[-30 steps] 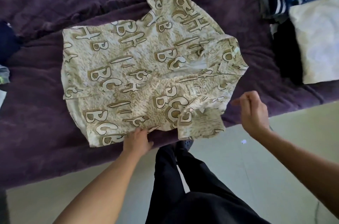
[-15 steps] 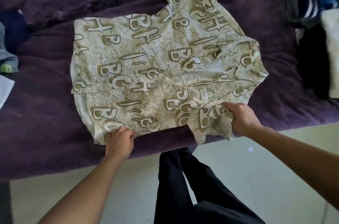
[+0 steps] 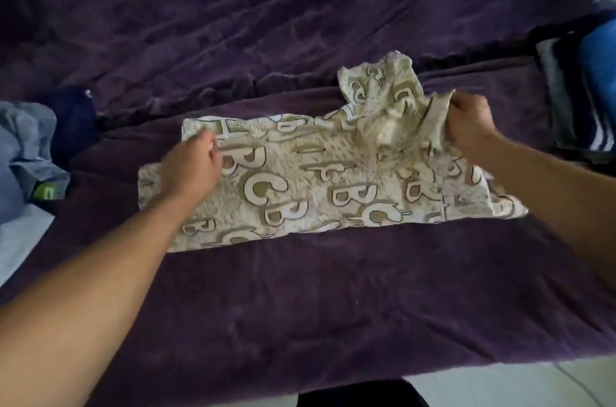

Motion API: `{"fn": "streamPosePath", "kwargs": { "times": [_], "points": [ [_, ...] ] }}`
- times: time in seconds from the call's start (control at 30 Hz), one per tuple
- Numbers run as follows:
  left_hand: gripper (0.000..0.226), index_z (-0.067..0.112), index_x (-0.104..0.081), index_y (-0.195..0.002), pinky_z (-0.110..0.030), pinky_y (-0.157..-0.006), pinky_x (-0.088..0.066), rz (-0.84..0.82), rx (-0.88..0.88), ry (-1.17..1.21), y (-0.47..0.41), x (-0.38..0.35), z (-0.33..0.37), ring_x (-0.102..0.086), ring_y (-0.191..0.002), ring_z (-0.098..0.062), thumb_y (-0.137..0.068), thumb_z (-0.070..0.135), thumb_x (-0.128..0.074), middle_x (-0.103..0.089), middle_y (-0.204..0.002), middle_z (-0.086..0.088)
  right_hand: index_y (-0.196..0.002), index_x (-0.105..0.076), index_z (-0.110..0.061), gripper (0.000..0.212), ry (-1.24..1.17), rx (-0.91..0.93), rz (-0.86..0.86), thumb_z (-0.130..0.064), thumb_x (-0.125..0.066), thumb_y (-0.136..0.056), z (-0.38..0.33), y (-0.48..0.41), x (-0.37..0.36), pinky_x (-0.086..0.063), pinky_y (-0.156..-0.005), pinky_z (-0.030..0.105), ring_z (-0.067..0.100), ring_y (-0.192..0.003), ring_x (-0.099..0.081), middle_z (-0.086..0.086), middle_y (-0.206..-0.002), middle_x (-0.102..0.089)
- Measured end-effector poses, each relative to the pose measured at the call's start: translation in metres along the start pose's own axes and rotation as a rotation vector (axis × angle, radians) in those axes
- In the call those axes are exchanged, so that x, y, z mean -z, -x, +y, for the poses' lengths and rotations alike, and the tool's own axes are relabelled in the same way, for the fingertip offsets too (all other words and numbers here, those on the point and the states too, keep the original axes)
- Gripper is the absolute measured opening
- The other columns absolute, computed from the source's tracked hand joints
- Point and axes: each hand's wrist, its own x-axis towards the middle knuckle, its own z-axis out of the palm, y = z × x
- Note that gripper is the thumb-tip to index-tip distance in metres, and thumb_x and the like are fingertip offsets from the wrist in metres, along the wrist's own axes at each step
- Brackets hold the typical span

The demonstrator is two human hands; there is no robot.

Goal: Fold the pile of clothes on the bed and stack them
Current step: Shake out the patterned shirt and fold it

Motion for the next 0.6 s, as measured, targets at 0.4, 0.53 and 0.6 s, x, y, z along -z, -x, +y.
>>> {"fn": "streamPosePath", "kwargs": {
  "times": [0.4,0.53,0.6],
  "points": [
    [0.036,0.009,-0.059,-0.12,-0.047,-0.094,-0.037,-0.179,-0.145,-0.061,-0.075,-0.115,0.026,-0.045,-0.111,-0.036,-0.086,0.02,-0.062,-0.05,-0.119,-0.016,-0.137,-0.039,-0.024,0.068,0.559,0.106,0.058,-0.051,-0.065,-0.08,0.026,-0.068,-0.069,-0.041,-0.093,0.047,0.032,-0.121,-0.047,0.01,-0.133,-0.051],
    [0.035,0.014,-0.056,-0.122,-0.052,-0.099,-0.033,-0.106,-0.197,-0.033,-0.076,-0.147,0.048,-0.041,-0.122,-0.039,-0.088,0.023,-0.058,-0.046,-0.131,-0.018,-0.146,-0.024,-0.03,0.087,0.64,0.41,0.116,-0.05,-0.072,-0.076,0.013,-0.09,-0.08,-0.038,-0.101,0.054,0.032,-0.131,-0.037,0.009,-0.149,-0.034],
    [0.037,0.017,-0.054,-0.127,-0.052,-0.104,-0.032,-0.116,-0.221,-0.03,-0.077,-0.158,0.061,-0.037,-0.128,-0.038,-0.09,0.024,-0.055,-0.043,-0.137,-0.018,-0.145,-0.025,-0.032,0.09,0.687,0.411,0.019,-0.049,-0.076,-0.073,-0.006,-0.108,-0.094,-0.043,-0.099,0.05,0.032,-0.125,-0.045,0.01,-0.148,-0.037]
  ]
}}
